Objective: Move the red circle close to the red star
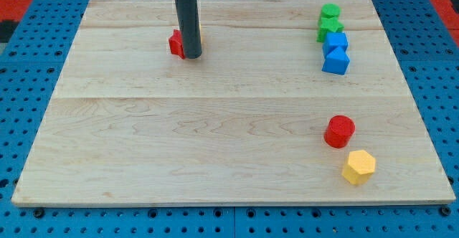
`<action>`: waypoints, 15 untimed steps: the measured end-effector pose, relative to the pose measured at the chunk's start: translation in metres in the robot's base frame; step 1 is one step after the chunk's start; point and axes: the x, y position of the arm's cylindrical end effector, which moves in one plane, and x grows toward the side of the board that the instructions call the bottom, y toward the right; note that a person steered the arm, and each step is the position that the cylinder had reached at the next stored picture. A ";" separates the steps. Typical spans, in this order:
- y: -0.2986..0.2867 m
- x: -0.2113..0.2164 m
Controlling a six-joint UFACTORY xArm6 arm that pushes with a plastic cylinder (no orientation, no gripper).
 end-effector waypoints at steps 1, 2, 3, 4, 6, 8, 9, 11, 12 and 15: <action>0.092 0.039; 0.172 0.103; 0.242 0.135; 0.299 0.150; 0.227 0.180; 0.109 0.132; 0.041 0.122; -0.039 0.074; -0.035 0.058; 0.005 0.063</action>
